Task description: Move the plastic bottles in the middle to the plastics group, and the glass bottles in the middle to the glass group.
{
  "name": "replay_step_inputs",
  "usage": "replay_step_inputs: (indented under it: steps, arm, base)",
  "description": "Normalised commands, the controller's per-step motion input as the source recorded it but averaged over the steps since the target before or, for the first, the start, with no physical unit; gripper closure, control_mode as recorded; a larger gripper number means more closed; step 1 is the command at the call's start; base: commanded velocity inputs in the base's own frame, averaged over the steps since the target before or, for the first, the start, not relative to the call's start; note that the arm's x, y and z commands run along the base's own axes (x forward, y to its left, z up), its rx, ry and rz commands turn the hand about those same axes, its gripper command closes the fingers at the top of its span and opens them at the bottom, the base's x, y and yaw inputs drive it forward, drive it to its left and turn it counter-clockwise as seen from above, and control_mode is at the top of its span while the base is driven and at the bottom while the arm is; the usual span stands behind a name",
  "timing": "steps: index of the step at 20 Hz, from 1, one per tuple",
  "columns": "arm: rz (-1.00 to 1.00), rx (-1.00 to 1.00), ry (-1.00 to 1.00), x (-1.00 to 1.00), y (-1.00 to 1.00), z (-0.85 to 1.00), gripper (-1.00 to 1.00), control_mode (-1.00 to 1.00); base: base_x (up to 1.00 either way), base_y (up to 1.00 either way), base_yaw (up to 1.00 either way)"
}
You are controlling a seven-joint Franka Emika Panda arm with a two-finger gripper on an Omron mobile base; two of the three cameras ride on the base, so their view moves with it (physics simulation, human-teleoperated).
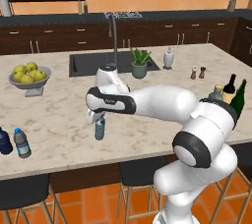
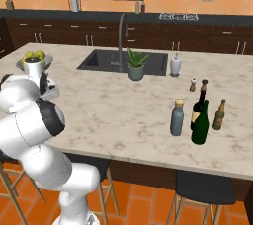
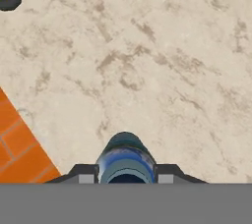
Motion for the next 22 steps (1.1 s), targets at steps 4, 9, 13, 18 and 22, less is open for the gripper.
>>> replay_step_inputs:
  steps: [4, 9, 13, 18, 22]
  arm:
    - [0.24, 0.00, 0.00, -0.11, 0.84, 0.00, 1.00, -1.00]
    - [0.15, 0.00, 0.00, -0.27, 0.65, -0.05, 1.00, -1.00]
    - [0.09, 0.00, 0.00, -0.09, 0.66, -0.06, 1.00, -1.00]
    - [0.07, 0.00, 0.00, 0.00, 0.61, 0.00, 1.00, -1.00]
    - [0.01, 0.00, 0.00, 0.04, 0.55, 0.00, 1.00, -1.00]
  base:
    - [0.00, 0.00, 0.00]
    - [0.00, 0.00, 0.00]
    - [0.00, 0.00, 0.00]
    - [0.00, 0.00, 0.00]
    - [0.00, 0.00, 0.00]
